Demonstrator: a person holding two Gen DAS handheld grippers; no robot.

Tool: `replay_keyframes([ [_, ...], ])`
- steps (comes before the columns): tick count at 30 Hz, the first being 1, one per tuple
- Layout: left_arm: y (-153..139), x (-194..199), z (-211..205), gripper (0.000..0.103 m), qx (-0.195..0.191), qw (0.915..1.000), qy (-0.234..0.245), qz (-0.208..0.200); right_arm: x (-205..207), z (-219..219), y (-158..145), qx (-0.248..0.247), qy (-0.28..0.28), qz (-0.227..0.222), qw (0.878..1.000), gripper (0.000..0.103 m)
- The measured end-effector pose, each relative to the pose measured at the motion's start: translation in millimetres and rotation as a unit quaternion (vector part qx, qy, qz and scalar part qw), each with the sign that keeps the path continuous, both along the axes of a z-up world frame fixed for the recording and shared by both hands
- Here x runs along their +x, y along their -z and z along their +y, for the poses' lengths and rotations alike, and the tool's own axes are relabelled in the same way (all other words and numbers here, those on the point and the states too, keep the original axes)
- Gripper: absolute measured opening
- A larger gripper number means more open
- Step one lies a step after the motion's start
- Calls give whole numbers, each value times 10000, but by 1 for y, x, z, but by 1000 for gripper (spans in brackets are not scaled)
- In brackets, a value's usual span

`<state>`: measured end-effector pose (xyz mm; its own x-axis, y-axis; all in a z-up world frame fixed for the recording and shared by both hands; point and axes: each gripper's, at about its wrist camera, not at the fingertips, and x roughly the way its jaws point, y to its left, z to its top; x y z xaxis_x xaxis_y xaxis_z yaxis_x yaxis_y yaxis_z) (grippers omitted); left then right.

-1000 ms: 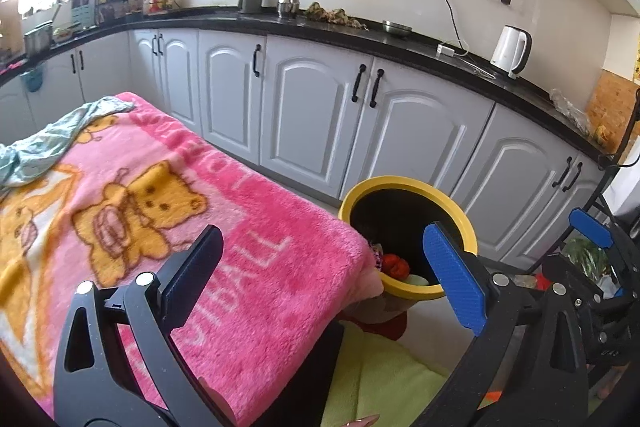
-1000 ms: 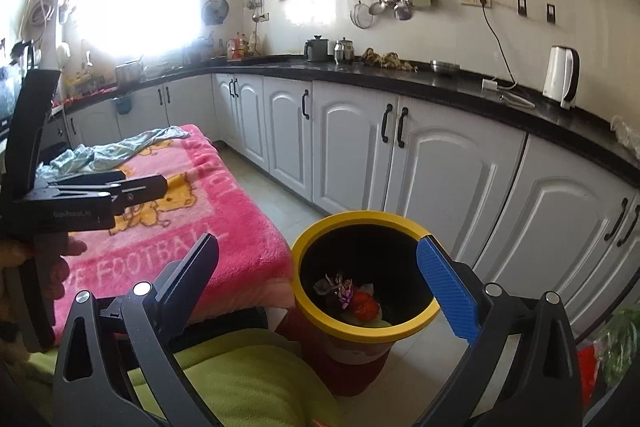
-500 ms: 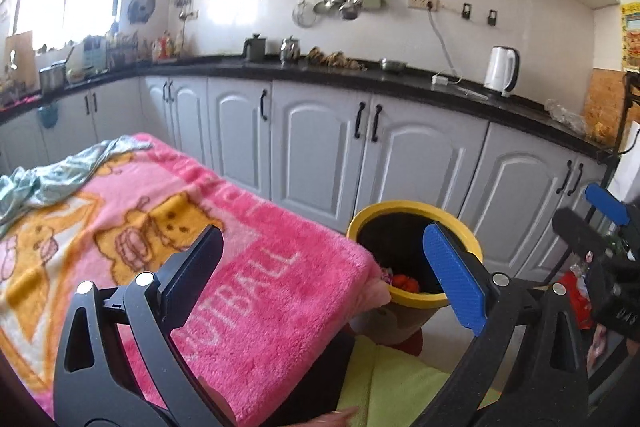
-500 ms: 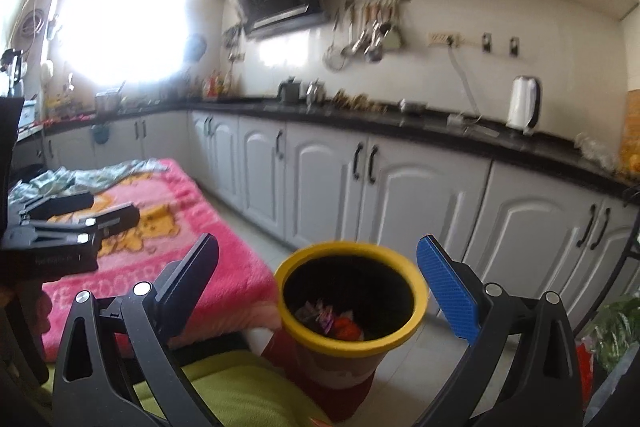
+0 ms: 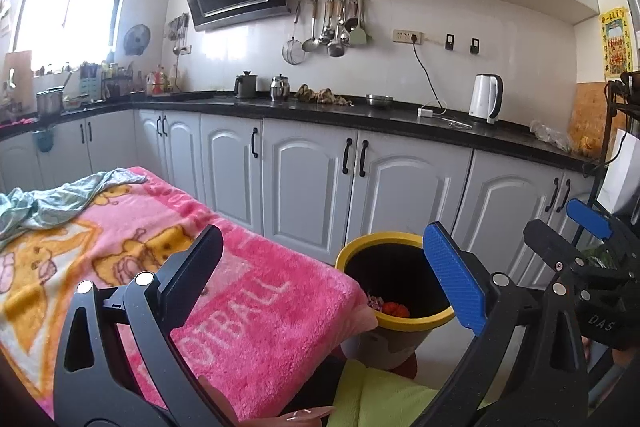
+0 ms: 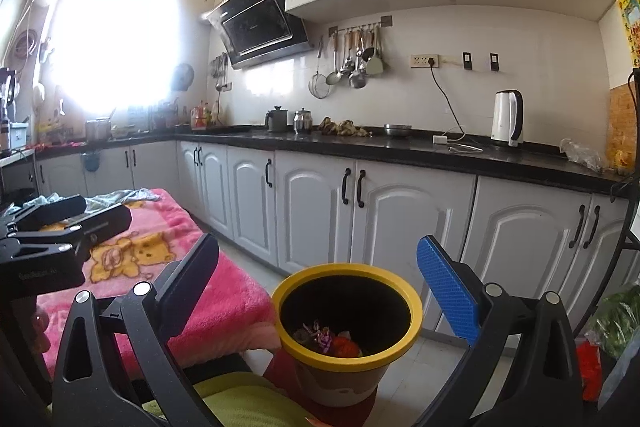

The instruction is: Collect trash

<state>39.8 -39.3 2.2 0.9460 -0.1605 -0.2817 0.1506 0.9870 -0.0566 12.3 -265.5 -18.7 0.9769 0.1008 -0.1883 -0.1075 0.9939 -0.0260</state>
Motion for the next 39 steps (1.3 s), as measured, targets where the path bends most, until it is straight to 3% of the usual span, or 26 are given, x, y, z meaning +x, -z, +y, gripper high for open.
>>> replay_keyframes([
  [39,-1,0,6,92,-46,10000,-62,-53,0,1,2,-38,-1,-26,10000,97],
])
